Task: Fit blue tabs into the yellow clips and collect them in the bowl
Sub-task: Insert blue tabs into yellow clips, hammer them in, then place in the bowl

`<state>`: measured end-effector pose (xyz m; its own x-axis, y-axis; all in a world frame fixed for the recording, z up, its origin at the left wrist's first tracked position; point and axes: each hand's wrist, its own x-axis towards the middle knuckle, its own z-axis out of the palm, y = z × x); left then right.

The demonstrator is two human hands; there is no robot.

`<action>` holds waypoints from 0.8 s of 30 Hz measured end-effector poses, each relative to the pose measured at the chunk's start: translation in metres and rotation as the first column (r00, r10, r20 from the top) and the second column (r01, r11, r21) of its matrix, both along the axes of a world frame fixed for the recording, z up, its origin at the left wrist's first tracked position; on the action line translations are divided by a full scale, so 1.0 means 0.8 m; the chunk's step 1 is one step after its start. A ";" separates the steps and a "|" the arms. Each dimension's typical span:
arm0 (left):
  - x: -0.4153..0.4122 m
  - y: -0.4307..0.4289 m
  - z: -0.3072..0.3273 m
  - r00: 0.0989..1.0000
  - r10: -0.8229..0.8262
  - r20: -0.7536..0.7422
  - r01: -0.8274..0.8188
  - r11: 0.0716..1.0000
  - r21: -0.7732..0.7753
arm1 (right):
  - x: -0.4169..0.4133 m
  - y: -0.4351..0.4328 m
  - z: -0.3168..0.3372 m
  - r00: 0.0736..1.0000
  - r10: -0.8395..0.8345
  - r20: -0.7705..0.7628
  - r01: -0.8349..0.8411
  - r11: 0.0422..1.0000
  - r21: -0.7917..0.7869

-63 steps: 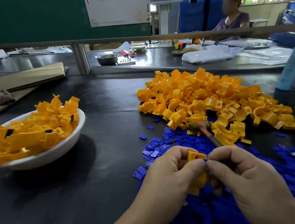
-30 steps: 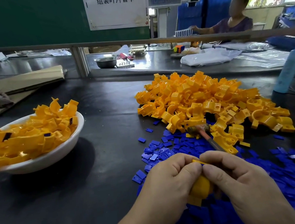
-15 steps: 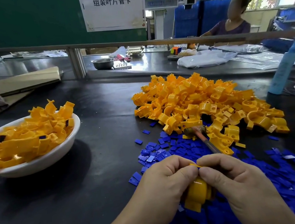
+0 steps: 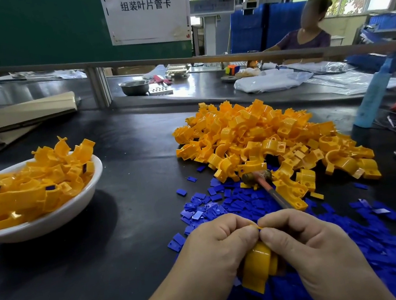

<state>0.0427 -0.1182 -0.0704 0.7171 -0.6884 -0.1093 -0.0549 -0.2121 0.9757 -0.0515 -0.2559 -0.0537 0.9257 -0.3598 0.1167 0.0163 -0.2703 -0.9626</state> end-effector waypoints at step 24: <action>0.101 0.066 -0.016 0.744 0.241 0.623 -0.607 0.633 0.480 | -0.001 -0.059 -0.026 0.872 -0.449 -0.198 -0.009 0.389 -0.921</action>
<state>0.1232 -0.0653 -0.0832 0.9819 -0.1832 0.0488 -0.1846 -0.8652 0.4663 -0.0522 -0.3031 -0.0746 0.8671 -0.4615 0.1877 -0.4554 -0.8869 -0.0770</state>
